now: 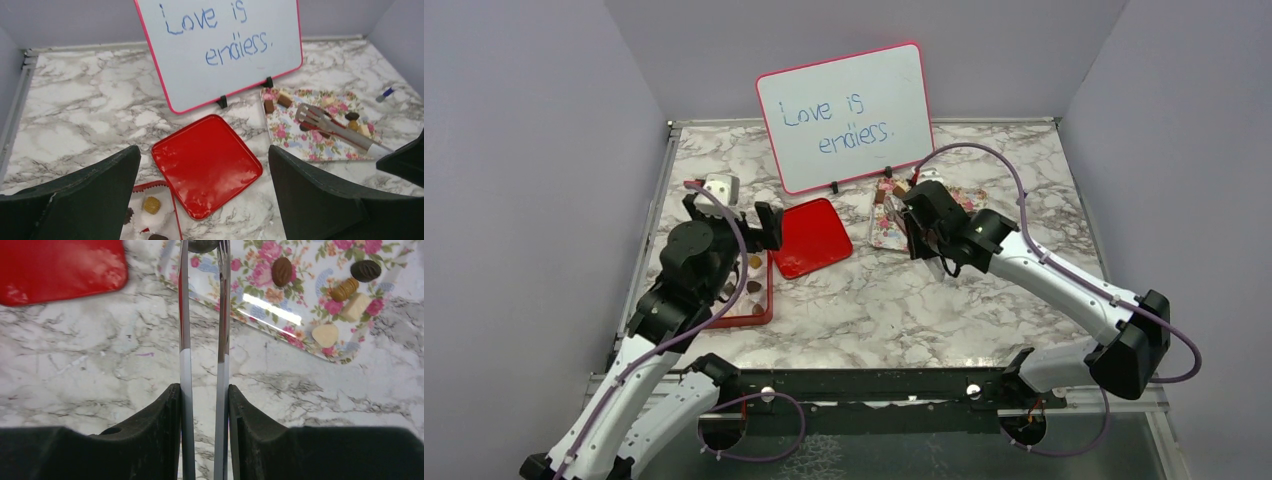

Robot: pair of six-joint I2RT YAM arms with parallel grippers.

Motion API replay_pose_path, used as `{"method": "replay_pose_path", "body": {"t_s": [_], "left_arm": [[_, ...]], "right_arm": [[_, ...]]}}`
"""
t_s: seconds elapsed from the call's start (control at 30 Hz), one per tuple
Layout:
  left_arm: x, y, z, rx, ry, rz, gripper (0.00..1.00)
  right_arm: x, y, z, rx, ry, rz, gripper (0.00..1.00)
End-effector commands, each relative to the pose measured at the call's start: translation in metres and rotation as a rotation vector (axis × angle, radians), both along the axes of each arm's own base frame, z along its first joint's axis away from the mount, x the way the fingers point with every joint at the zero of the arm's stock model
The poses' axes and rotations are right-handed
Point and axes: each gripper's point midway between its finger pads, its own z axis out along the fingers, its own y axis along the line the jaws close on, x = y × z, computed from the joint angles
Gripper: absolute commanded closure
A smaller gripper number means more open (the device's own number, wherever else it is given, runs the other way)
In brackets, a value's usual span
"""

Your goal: Pack the chocolate

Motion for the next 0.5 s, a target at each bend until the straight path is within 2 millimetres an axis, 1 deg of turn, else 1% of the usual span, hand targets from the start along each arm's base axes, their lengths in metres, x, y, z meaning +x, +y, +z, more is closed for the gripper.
{"method": "replay_pose_path", "body": {"t_s": [0.0, 0.27, 0.47], "left_arm": [[-0.012, 0.022, 0.045, -0.061, -0.119, 0.081, 0.01], [-0.032, 0.040, 0.077, -0.145, -0.200, 0.124, 0.01], [-0.047, 0.046, 0.097, -0.197, -0.246, 0.114, 0.01]], "right_arm": [[0.012, 0.041, 0.043, 0.200, -0.089, 0.109, 0.65], [0.007, 0.099, 0.061, 0.349, -0.092, 0.275, 0.66], [0.000, 0.152, 0.050, 0.391, -0.045, 0.395, 0.66]]}}
